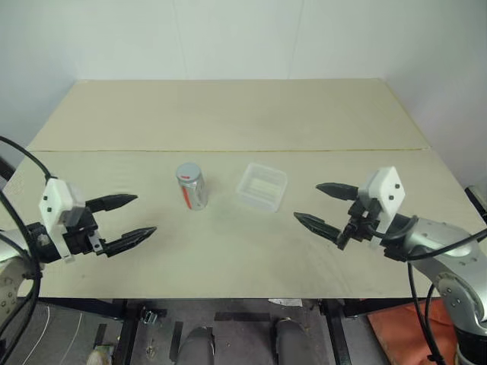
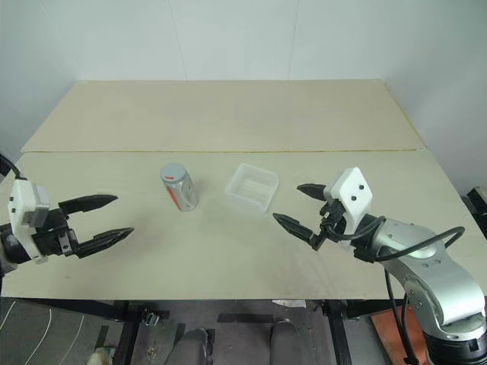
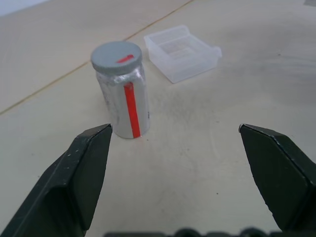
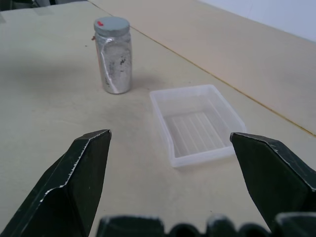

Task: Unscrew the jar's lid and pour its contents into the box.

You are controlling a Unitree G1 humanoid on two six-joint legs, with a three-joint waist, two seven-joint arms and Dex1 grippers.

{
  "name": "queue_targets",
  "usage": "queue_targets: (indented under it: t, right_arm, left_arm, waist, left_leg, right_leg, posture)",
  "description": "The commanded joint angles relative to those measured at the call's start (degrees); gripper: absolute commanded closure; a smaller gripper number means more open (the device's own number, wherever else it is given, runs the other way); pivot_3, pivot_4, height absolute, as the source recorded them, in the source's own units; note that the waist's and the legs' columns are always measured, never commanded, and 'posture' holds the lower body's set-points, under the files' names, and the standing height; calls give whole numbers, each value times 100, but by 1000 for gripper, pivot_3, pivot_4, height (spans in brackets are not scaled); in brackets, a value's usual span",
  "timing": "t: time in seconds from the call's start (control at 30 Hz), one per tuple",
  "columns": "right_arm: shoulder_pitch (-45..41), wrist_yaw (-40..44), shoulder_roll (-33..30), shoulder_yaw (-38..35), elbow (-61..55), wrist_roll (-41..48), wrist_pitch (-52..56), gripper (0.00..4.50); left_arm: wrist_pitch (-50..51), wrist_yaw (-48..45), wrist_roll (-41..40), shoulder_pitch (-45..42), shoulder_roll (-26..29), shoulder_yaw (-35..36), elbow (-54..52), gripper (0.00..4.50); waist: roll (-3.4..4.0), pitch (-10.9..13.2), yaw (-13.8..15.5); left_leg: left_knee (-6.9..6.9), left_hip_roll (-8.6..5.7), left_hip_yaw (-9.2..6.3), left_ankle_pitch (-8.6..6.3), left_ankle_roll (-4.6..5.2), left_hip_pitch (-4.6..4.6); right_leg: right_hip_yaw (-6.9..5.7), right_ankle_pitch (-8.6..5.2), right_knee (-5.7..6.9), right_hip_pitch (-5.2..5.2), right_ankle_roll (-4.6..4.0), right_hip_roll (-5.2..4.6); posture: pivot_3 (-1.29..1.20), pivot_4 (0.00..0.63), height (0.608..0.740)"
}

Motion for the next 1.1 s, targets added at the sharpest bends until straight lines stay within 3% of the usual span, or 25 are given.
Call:
queue_targets:
  t: [0.03, 0.23, 0.37, 0.57, 0.77, 1.1]
  right_arm:
    - [-117, 70, -50, -199, -192, 221, -58, 0]
    - [-663, 251, -22, 236, 358, 52, -110, 0]
    - [-761, 399, -134, 433, 536, -286, -298, 0]
    - [-806, 587, -177, 216, 389, -25, -222, 0]
    - [-979, 960, -468, 152, 382, 66, -222, 0]
    - [-1002, 911, -577, 114, 234, 70, -201, 0]
  left_arm:
    - [72, 79, -66, 62, 43, 147, -289, 36]
    - [163, 294, -172, 241, -42, 354, -540, 36]
    - [190, 674, -98, 251, -294, 103, -796, 36]
    - [310, 1918, 301, -141, -1020, -543, -896, 36]
    - [80, 2938, 1023, -797, -1914, -1312, -490, 36]
    - [-224, 3292, 1820, -1696, -2373, -2037, 488, 36]
  waist:
    - [0, 0, 0]
    - [0, 0, -45]
    - [0, 0, 6]
    - [-2, -1, 20]
    - [-4, -2, 9]
    - [-5, -3, 7]
  left_leg:
    - [0, 0, 0, 0, 0, 0]
    - [-1, 2, 2, 0, 0, 3]
    - [-1, 2, 1, 0, 0, 1]
    - [1, 0, 0, 0, 0, 3]
    - [4, -1, -1, 0, 0, 2]
    - [4, -3, -2, 0, -1, 0]
  right_leg:
    - [0, 0, 0, 0, 0, 0]
    - [1, 0, 3, -2, -3, 2]
    - [0, 0, -1, 0, -2, 1]
    - [0, 2, 0, 4, -1, 0]
    - [-1, 4, -1, 5, 1, 1]
    - [0, 4, -2, 4, 1, 0]
  posture:
    - [0, 150, 740]
    - [0, 150, 740]
    - [0, 150, 740]
    - [0, 150, 740]
    - [0, 150, 740]
    - [0, 150, 740]
